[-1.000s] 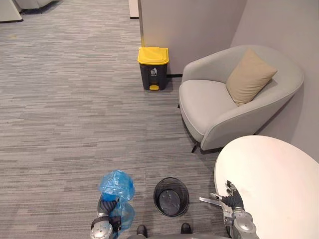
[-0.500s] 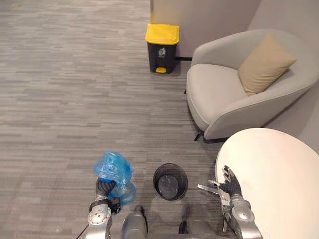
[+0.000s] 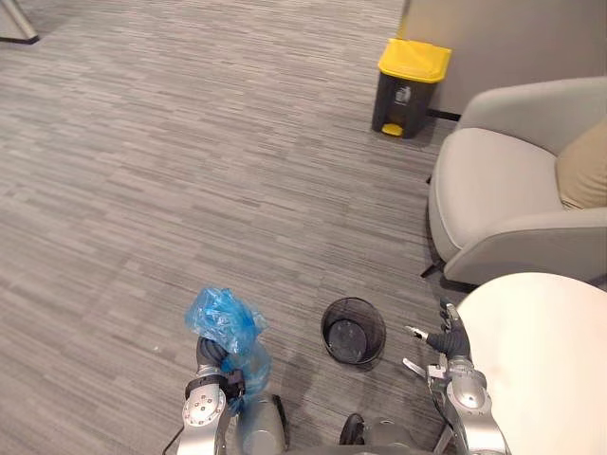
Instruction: Gather rubbish on tea table into small bin, then transfer packed bag to large trash can.
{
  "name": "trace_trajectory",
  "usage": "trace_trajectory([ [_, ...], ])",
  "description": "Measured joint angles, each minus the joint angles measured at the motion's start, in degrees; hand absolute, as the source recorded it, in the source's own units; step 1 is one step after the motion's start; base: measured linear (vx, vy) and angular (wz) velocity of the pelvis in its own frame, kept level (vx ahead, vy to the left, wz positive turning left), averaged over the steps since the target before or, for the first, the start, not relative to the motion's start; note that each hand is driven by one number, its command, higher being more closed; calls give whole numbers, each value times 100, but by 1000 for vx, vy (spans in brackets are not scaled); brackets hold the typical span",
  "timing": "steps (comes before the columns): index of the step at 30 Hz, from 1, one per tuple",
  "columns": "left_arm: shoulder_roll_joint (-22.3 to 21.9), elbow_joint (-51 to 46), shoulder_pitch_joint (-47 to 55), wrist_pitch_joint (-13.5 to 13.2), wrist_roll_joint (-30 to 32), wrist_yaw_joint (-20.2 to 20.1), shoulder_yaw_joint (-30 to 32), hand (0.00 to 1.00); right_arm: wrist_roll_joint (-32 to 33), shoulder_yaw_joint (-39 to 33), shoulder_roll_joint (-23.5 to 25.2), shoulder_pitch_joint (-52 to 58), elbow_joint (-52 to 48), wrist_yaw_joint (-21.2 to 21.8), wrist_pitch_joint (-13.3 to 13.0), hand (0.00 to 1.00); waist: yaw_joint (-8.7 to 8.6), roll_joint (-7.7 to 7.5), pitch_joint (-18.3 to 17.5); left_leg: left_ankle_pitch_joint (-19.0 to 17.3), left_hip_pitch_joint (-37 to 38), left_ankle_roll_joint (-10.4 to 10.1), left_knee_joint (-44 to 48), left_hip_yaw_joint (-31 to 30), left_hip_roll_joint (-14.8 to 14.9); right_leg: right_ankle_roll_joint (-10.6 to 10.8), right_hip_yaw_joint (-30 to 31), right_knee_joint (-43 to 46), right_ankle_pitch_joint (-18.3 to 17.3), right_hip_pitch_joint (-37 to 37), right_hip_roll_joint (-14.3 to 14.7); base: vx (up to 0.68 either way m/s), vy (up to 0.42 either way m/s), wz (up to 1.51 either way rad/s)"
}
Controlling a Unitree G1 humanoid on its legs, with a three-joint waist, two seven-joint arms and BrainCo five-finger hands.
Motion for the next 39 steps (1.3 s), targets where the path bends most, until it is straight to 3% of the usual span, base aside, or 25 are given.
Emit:
trace_trajectory([
  [1, 15, 51, -4, 0, 0, 0, -32, 100, 5, -123, 15, -14, 182, -2, -1, 0, 5, 49, -62, -224, 256, -315, -798, -8, -122, 94, 24, 51, -1, -145, -14, -117, 241, 36],
  [2, 192, 287, -79, 2, 2, 2, -97, 100, 6, -139, 142, -112, 502, 10, 30, 0, -3, -105, -93, 12, 291, -212, -1049, -12, -334, 186, 197, -24, 149, -210, -75, -81, 183, 39],
  [3, 293, 496, -122, 8, 4, -4, -110, 100, 7, -139, 171, -124, 691, 8, 27, 0, -13, -150, -134, 101, 297, -155, -1171, -49, -449, 271, 242, -212, 244, -177, -94, -50, 158, 30],
  [8, 446, 1001, -154, 37, 21, -9, -123, 100, 105, -224, 170, -289, 1185, 12, 48, 0, 0, -125, -142, 260, 388, 24, -1383, -54, -730, 372, 313, -947, 779, 125, -111, -24, 142, 2],
  [16, 542, 1193, -203, 37, 63, 1, -97, 100, 112, -263, 198, -338, 1517, 18, 52, 0, 21, -140, -138, 411, 346, 39, -1515, -208, -761, 325, 255, -1091, 938, 166, -62, -70, -5, 6],
  [19, 541, 1120, -180, 39, 62, 0, -96, 100, 118, -263, 221, -276, 1538, 17, 77, 0, 15, -214, -73, 213, 156, 0, -1251, -295, -753, 446, 221, -667, 559, 12, -218, -101, -3, 18],
  [22, 521, 855, 20, 94, 61, 3, -37, 100, 118, -230, 280, -195, 1486, 17, 163, 0, 19, -355, 58, -229, -15, 66, -580, -373, -734, 525, 278, 108, 87, -140, -430, -15, 9, 16],
  [24, 484, 629, 107, 148, 60, 4, 11, 100, 118, -189, 337, -136, 1252, 14, 200, 0, 6, -383, 171, -513, -80, 110, -189, -470, -744, 602, 501, 421, -169, -153, -418, 33, 39, 21],
  [25, 470, 437, 167, 163, 58, 5, 14, 100, 118, -174, 351, -60, 1082, 15, 201, 0, -21, -398, 208, -672, -116, 190, -15, -571, -808, 643, 674, 572, -284, -151, -369, 129, 31, 30],
  [27, 465, 169, 236, 159, 56, 21, 9, 100, 121, -177, 380, -13, 1003, 15, 198, 0, -23, -474, 222, -809, -85, 330, 47, -655, -962, 707, 995, 1105, -315, -372, -541, 197, 58, 25],
  [28, 427, 155, 151, 166, 53, 23, 9, 100, 130, -180, 386, -91, 1003, 16, 203, 0, -45, -451, 323, -869, 3, 387, 33, -719, -959, 557, 1236, 1773, -306, -768, -542, 217, 75, 24],
  [29, 416, 160, 88, 168, 50, 29, 16, 100, 143, -175, 458, -116, 1001, 20, 201, 0, -103, -382, 374, -879, 100, 381, -121, -811, -921, 540, 1322, 1795, -432, -1018, -309, 223, 55, 27],
  [32, 483, 345, -168, 165, 50, 67, -4, 100, 146, -182, 496, -17, 1008, 16, 202, 0, -234, -481, 319, -827, 476, 282, -717, -1012, -1042, 495, 1317, 1286, -419, -1421, 142, 326, -38, 47],
  [33, 490, 385, -199, 164, 52, 80, -14, 100, 146, -189, 489, 43, 1006, 10, 202, 0, -298, -545, 278, -846, 577, 213, -818, -1081, -1129, 382, 1351, 1083, -349, -1477, 192, 442, -106, 80],
  [34, 491, 484, -274, 165, 60, 100, -70, 100, 151, -198, 427, 118, 1011, 7, 205, 0, -418, -574, 245, -907, 662, 99, -773, -1277, -1162, -44, 1423, 1156, -163, -1397, 241, 524, -98, 77],
  [35, 357, 535, -252, 164, 64, 106, -113, 100, 152, -188, 307, 188, 1027, 12, 230, 0, -428, -330, 192, -965, 785, -11, -757, -1385, -1023, -16, 1143, 1152, -270, -1163, 267, 657, -105, 74],
  [36, 264, 530, -232, 168, 65, 96, -152, 100, 153, -184, 272, 170, 1004, 10, 229, 0, -474, -228, 182, -799, 857, -272, -711, -1331, -934, -74, 985, 1111, -301, -937, 258, 560, -71, 48],
  [37, 186, 515, -235, 167, 65, 95, -141, 100, 154, -176, 241, 180, 978, 14, 230, 0, -529, -208, 188, -666, 896, -388, -569, -1282, -900, -106, 933, 1298, -295, -885, 210, 510, -100, 47],
  [38, -18, 491, -272, 156, 64, 85, -108, 100, 164, -110, 197, 213, 803, 30, 181, 0, -592, -145, 227, -503, 865, -399, 136, -1180, -782, -425, 818, 2213, -445, -1152, 171, 339, -112, 23],
  [39, -72, 507, -276, 145, 63, 84, -86, 100, 179, -114, 163, 178, 793, 28, 148, 0, -519, 10, 250, -541, 762, -456, 700, -1067, -449, -369, 812, 1746, -614, -1066, 435, 296, -168, 14],
])
